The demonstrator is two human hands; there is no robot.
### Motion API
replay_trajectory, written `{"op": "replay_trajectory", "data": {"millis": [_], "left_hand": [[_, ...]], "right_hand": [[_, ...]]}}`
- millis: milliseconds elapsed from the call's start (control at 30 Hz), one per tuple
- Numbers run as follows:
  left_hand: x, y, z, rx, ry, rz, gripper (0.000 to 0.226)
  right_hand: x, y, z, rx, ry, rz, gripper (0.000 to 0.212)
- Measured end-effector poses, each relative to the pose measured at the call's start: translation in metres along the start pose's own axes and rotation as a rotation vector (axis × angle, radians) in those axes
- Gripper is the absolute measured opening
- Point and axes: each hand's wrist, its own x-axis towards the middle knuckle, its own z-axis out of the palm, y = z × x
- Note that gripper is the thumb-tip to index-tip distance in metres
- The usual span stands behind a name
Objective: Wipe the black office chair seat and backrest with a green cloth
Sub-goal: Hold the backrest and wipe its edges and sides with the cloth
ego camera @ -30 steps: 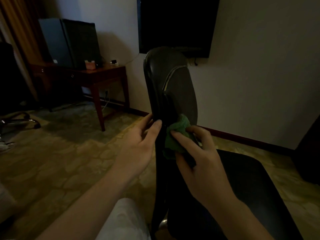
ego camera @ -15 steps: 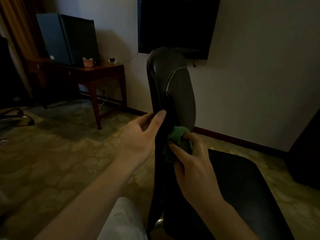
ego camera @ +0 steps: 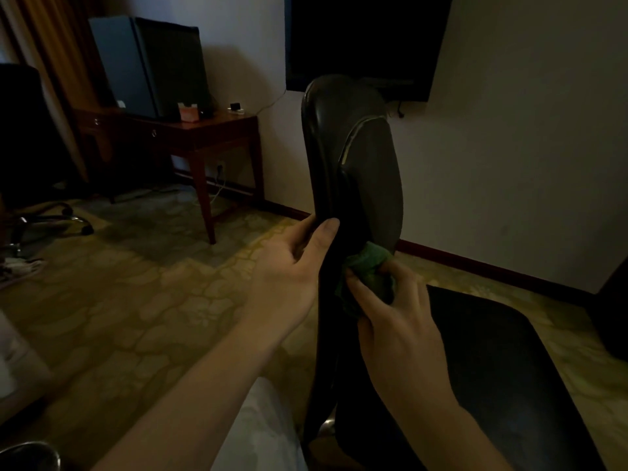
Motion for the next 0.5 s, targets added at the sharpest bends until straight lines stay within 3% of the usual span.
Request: {"op": "replay_trajectory", "data": {"millis": [200,333,500], "left_hand": [[-0.004,-0.008,0.005,-0.019,0.040,0.006,0.058],[-0.008,-0.012,0.007,-0.050,0.064,0.001,0.055],[-0.010,-0.016,0.011,-0.093,0.073,0.000,0.051]], "right_hand": [[-0.011,0.018,0.002,0.091,-0.032,-0.030,0.044],[-0.005,0.024,-0.009,0.208,0.037,-0.053,0.045],[0.019,0.011,-0.018,0.136,0.099,-0.119,0.041]]}}
